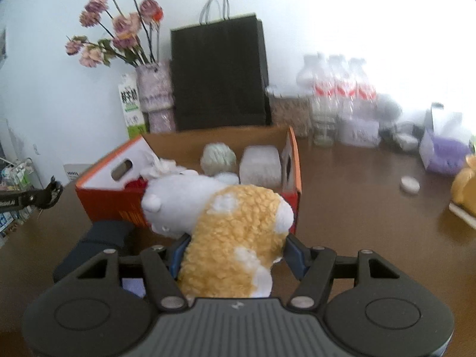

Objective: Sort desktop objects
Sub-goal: 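Carry the cable and plush toy into the box and release both, then lift both open tools out of the box back toward the table, then grasp the dark blue pouch with the left tool, then grasp the white bottle cap with the right tool while the left tool holds the pouch, then carry the pouch and bottle cap into the box and open both tools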

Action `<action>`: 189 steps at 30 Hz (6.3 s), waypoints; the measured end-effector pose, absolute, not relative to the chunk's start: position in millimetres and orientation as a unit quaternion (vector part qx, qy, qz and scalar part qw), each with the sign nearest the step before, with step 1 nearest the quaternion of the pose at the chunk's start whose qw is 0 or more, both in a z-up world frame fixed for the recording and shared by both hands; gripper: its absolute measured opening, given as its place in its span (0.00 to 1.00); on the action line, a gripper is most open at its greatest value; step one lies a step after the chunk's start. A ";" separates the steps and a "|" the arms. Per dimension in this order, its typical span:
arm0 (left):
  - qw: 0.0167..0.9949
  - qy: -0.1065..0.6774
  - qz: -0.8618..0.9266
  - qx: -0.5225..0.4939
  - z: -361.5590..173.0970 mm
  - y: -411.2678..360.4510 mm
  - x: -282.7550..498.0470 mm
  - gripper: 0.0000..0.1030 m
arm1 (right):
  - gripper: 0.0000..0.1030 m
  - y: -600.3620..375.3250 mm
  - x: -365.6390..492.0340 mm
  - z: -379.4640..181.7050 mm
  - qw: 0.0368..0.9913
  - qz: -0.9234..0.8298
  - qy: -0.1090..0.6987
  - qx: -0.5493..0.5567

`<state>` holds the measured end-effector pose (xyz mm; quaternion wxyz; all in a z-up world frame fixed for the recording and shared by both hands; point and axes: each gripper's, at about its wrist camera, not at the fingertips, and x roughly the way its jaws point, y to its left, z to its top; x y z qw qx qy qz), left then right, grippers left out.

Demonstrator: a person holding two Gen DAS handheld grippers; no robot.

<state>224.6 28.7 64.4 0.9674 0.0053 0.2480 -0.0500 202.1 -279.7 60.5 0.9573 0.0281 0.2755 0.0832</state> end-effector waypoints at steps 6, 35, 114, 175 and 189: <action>0.974 0.217 -0.065 0.012 94.9 4.6 246.8 0.18 | 0.62 -268.0 229.4 89.3 0.965 0.098 0.244 0.010; 0.909 0.414 -0.025 0.051 22.7 -32.6 430.0 0.18 | 0.62 -190.8 430.9 39.1 0.900 0.131 0.409 -0.069; 0.902 0.430 0.000 0.029 8.2 -83.6 262.6 0.65 | 1.00 -314.3 224.3 1.5 0.934 0.103 0.340 0.035; 0.935 0.344 -0.058 -0.054 24.8 62.0 234.0 0.65 | 0.26 -192.7 266.9 3.4 0.933 0.073 0.352 -0.016; 0.955 0.279 -0.097 -0.038 94.3 26.9 247.5 0.65 | 0.26 -211.1 250.8 84.9 0.963 0.102 0.249 -0.028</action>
